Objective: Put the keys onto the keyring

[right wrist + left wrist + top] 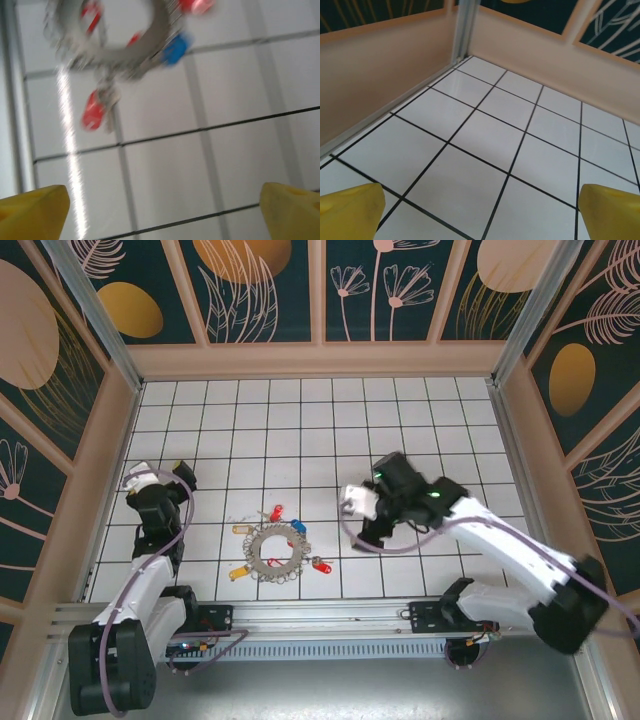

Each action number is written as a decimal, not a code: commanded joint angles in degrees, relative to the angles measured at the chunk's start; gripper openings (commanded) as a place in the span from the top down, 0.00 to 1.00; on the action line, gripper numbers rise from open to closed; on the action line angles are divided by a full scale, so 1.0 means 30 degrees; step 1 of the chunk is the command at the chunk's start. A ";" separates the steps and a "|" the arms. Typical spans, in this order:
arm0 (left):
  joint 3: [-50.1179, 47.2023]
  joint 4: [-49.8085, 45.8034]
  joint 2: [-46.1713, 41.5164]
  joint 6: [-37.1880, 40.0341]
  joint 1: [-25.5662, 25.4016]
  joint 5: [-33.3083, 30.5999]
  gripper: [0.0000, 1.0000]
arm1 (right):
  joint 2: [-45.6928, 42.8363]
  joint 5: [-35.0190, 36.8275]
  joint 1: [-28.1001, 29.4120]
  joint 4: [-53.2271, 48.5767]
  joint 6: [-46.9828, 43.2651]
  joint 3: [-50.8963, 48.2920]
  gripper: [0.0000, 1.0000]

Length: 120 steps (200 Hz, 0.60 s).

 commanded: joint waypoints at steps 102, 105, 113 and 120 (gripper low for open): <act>-0.3262 1.2753 0.4585 0.4600 -0.1800 0.2918 0.01 | -0.8462 1.0058 -0.8243 2.2283 1.0382 -1.2629 0.01; -0.3244 1.3141 0.4892 0.4585 -0.1803 0.2841 0.01 | -0.8367 0.9810 -0.8495 2.2993 1.0508 -1.3166 0.01; -0.3115 1.3892 0.5479 0.4592 -0.1800 0.2952 0.01 | -0.7973 0.9302 -0.9078 2.4916 1.0917 -1.4500 0.01; -0.2943 1.4535 0.6124 0.4650 -0.1800 0.3255 0.01 | -0.7337 0.8862 -0.9569 2.6482 1.1235 -1.5451 0.01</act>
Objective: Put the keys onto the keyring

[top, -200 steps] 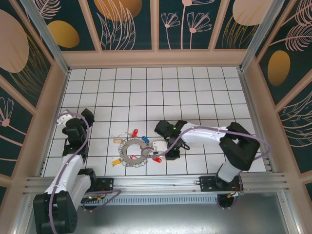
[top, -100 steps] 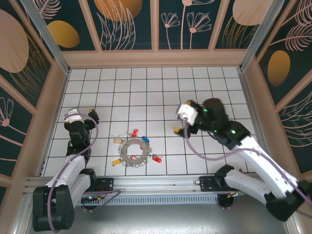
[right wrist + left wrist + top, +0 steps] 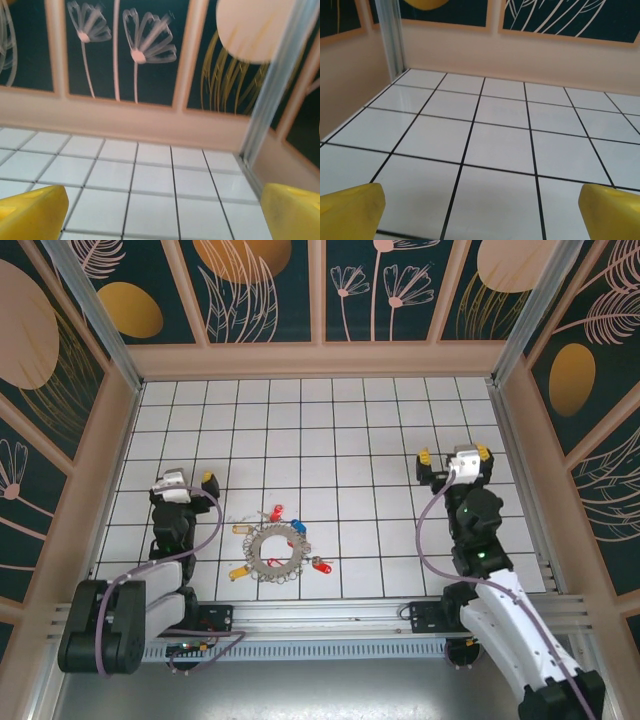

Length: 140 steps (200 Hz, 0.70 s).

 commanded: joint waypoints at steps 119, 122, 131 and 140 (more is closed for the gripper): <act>0.3149 0.5067 0.7289 0.1576 0.0043 0.0333 0.01 | 1.2768 -0.6559 -0.5075 1.9250 0.2782 -0.5493 0.01; 0.3376 0.4539 0.7263 0.1419 0.0126 0.0197 0.01 | 1.2865 -0.6743 -0.5170 1.9199 0.2919 -0.5416 0.01; 0.3728 0.4162 0.7438 0.0958 0.0395 -0.0062 0.01 | 1.3518 -0.6964 -0.5305 1.9711 0.3160 -0.5321 0.01; 0.3780 0.3944 0.7374 0.0849 0.0503 -0.0142 0.01 | 1.4546 -0.6980 -0.5315 2.0795 0.3294 -0.5287 0.01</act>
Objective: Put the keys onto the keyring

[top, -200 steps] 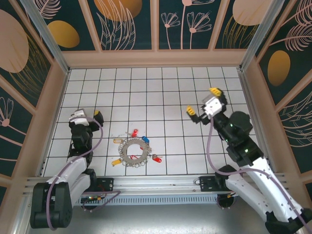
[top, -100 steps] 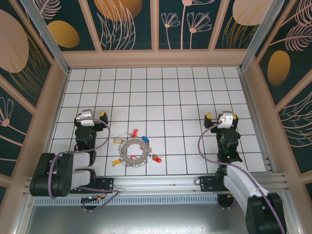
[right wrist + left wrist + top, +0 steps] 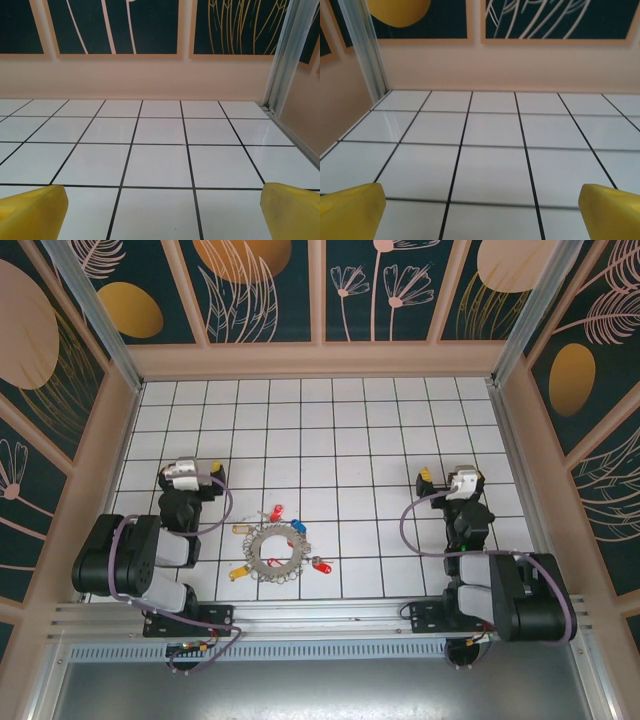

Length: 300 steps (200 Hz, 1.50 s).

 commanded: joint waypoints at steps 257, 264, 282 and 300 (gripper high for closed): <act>0.0759 -0.0925 0.0076 -0.0864 0.0469 -0.0884 0.01 | 0.5404 0.1012 -0.0522 -0.1584 0.2228 0.4377 0.01; 0.0757 -0.0925 0.0090 -0.0871 0.0484 -0.0877 0.01 | 0.5410 0.0995 -0.0532 -0.1637 0.2229 0.4424 0.01; 0.0763 -0.0925 0.0097 -0.0864 0.0474 -0.0884 0.01 | 0.5391 0.0870 -0.0548 -0.1792 0.2253 0.4494 0.01; 0.0789 -0.0927 0.0069 -0.0882 0.0469 -0.0884 0.01 | 0.5393 0.0861 -0.0575 -0.1789 0.2263 0.4500 0.01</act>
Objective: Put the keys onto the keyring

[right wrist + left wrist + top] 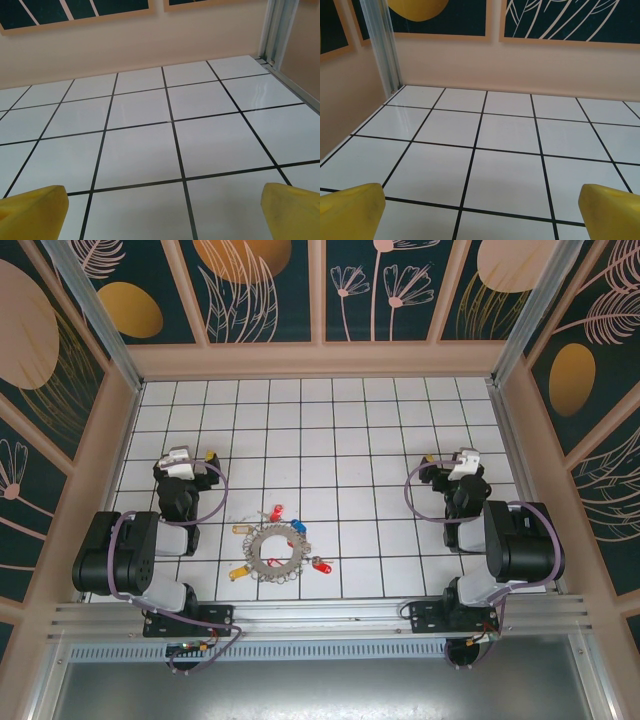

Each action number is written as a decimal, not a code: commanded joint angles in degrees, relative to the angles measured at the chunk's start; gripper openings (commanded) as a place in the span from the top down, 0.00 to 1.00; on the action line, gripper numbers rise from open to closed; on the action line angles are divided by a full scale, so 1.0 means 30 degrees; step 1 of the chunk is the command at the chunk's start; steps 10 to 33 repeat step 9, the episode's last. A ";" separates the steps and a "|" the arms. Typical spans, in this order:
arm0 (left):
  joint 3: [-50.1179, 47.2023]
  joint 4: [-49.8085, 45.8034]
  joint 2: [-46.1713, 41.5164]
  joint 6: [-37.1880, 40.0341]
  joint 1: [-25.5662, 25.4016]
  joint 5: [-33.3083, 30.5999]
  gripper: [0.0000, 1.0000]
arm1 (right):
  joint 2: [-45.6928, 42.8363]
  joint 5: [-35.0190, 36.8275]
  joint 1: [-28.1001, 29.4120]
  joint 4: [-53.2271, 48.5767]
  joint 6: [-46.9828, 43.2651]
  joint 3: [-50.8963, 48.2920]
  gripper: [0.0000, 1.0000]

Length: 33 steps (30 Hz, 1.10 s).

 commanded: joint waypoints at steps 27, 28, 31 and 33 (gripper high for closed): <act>-0.0016 0.0336 0.0027 -0.0239 0.0127 -0.0229 0.01 | -0.0051 0.0184 0.0100 0.0285 0.0196 0.0295 0.01; -0.0016 0.0336 0.0027 -0.0239 0.0127 -0.0229 0.01 | -0.0051 0.0184 0.0100 0.0285 0.0196 0.0295 0.01; -0.0016 0.0336 0.0027 -0.0239 0.0127 -0.0229 0.01 | -0.0051 0.0184 0.0100 0.0285 0.0196 0.0295 0.01; -0.0016 0.0336 0.0027 -0.0239 0.0127 -0.0229 0.01 | -0.0051 0.0184 0.0100 0.0285 0.0196 0.0295 0.01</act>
